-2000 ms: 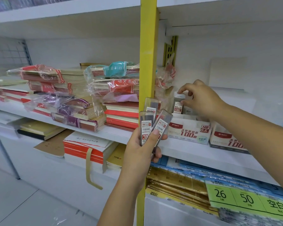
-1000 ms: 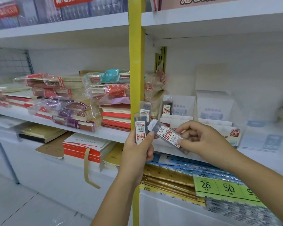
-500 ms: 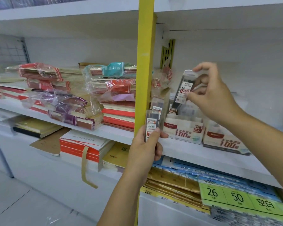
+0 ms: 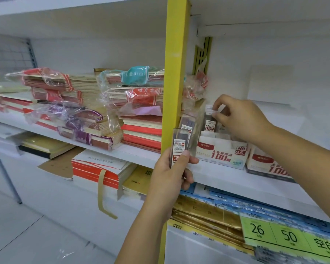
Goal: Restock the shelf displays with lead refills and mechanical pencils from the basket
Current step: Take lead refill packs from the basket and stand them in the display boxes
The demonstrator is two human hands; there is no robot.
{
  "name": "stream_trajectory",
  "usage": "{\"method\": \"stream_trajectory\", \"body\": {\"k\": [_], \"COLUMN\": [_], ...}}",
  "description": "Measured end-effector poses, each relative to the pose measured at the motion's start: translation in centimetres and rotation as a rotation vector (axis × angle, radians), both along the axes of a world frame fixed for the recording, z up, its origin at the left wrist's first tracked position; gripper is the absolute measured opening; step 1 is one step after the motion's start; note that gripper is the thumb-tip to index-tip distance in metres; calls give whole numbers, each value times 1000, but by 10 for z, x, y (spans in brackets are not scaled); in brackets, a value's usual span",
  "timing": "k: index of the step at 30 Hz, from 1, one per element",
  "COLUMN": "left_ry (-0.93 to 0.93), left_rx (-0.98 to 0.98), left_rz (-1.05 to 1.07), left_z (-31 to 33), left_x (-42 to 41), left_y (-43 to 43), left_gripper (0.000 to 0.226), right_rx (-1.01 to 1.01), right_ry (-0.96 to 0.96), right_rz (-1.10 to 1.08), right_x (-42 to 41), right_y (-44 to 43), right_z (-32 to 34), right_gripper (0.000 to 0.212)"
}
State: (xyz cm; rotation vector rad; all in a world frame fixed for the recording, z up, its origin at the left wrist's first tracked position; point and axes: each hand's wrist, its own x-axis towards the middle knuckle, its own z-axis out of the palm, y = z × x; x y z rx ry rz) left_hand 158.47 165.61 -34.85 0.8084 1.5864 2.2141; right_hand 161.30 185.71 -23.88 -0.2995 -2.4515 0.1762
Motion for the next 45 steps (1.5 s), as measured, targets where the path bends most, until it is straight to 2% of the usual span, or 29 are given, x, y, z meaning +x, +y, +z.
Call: {"method": "stream_trajectory", "body": {"k": [3,6,9,11,13,16,20,23,26,28,32,34,37,41,45], "left_ry": [-13,-13,2,19,45,70,4,-54,-29,-5,41,68,69,-46,-42], "left_rx": [14,-10,-25,-41,-66,-80,-8,69,81,59,3,-7,-24,12,0], "left_rz": [-12,-31,-75,-116,-164,-227,-215,-148,-86,-43,-23,-32,-36,-48,-9], "left_z": [0,0,2,3,3,3,0,0,1,2,1,1,2,6,4], "left_x": [0,2,6,10,16,24,31,30,30,30,27,27,28,23,15], "left_y": [-1,-3,-5,-5,-4,-2,-2,-4,-4,-3,-2,-2,-1,0,0], "left_gripper": [13,15,16,15,12,16,36,25,26,27,10,7,14,14,12], "right_rx": [126,97,-181,-456,-611,-724,-853,-945,-895,-749,-567,-521,-454,-502,-536], "right_ry": [-47,-7,163,143,70,85,220,212,44,-53,-99,-142,-190,48,209], "right_rz": [-92,-71,92,233,316,394,349,327,338,291,239,263,275,277,238], "right_x": [-2,10,40,58,70,80,96,111,121,124,120,114,106,100,76], "right_y": [2,-4,-23,-40,-50,-55,-49,-46,-48,-48,-53,-59,-62,-49,-24], "right_z": [2,2,-8,-15,-21,-26,-33,-43,-51,-52,-44,-41,-36,-6,22], "right_gripper": [20,29,21,18,23,21,15,22,27,24,20,25,45,67,59]}}
